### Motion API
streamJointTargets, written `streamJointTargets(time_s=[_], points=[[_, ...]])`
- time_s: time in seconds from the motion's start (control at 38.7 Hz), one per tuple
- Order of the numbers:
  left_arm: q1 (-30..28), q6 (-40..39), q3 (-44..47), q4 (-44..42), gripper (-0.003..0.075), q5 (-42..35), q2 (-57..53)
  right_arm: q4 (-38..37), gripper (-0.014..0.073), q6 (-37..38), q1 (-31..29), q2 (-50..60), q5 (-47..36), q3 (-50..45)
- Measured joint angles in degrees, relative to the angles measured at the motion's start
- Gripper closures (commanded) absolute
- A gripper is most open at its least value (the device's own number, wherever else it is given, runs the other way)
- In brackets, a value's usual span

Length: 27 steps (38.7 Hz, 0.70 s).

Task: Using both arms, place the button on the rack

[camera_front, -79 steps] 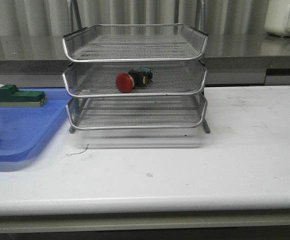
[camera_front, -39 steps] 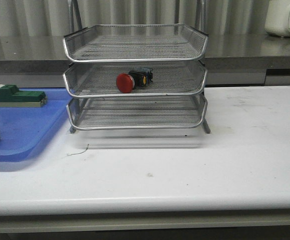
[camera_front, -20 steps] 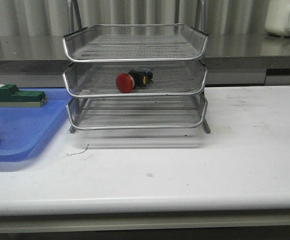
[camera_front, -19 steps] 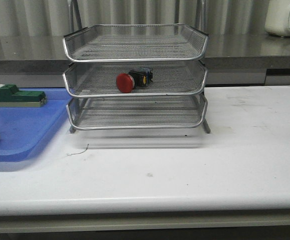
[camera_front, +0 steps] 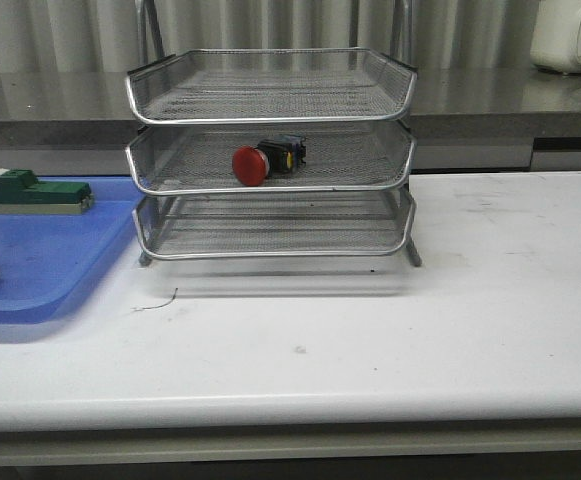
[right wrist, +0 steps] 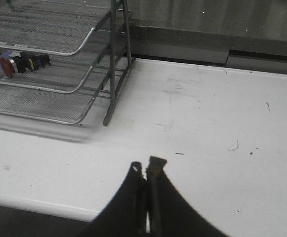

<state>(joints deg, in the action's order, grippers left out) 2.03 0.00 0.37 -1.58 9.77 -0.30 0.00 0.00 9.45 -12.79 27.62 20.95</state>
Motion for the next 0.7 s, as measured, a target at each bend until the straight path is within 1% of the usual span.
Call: streamJointTargets(time_s=[0.31, 0.41, 0.49, 0.7], points=[[0.0, 0.0, 0.0, 0.0, 0.0739, 0.0, 0.0, 0.0, 0.0654, 0.0, 0.0, 0.0, -0.1, -0.1], [0.0, 0.0, 0.0, 0.0, 0.0739, 0.0, 0.0, 0.0, 0.0654, 0.0, -0.6, 1.2, -1.4, -1.8], [0.0, 0.0, 0.0, 0.0, 0.0739, 0.0, 0.0, 0.0, 0.0654, 0.0, -2.1, 3.5, -4.1, -4.9], [0.0, 0.0, 0.0, 0.0, 0.0739, 0.0, 0.0, 3.4, 0.0654, 0.0, -8.4, 10.6, -13.1, -15.8]])
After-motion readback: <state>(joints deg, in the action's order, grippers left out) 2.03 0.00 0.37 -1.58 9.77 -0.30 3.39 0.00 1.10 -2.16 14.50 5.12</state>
